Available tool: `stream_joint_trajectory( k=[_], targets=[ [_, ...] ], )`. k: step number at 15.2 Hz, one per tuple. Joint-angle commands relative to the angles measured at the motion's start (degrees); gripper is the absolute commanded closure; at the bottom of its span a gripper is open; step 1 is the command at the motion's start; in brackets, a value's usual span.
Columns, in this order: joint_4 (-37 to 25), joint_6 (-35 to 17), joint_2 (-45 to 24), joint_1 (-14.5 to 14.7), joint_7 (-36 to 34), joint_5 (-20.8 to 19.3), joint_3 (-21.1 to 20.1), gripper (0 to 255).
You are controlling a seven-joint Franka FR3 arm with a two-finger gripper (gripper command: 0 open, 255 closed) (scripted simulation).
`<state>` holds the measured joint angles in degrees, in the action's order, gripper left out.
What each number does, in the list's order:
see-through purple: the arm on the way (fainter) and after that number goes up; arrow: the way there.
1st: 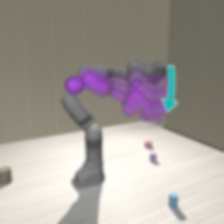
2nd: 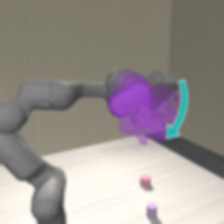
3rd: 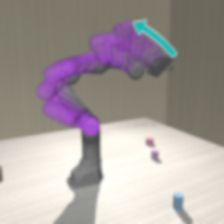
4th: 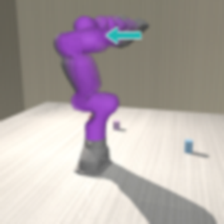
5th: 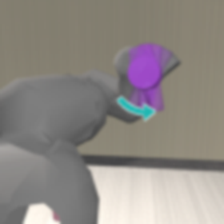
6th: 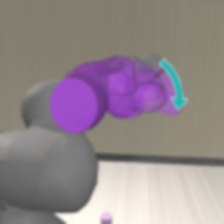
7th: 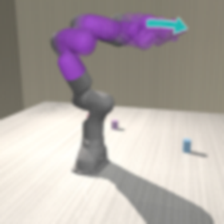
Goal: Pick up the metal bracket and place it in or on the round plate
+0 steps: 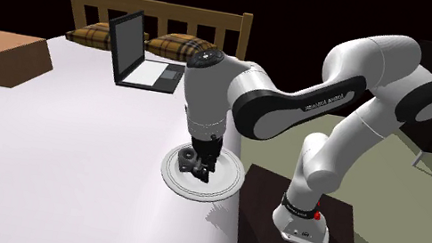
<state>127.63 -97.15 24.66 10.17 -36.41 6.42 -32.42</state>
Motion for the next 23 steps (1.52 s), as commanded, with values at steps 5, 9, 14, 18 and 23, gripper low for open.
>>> stream_joint_trajectory(
  k=[5, 9, 14, 18, 23],
  targets=[
    [5.4, -12.6, 6.8, -6.7, -19.3, 2.6, 0.9, 0],
    [9.3, -18.9, 10.9, -10.1, -28.2, 3.9, 0.7, 0],
    [12.0, -23.1, 9.4, -10.5, -28.3, 3.9, -0.3, 0],
    [12.8, -24.4, 8.9, -10.6, -28.4, 3.9, -0.6, 0],
    [12.8, -24.4, 8.9, -10.6, -28.4, 3.9, -0.6, 0]
  ],
)
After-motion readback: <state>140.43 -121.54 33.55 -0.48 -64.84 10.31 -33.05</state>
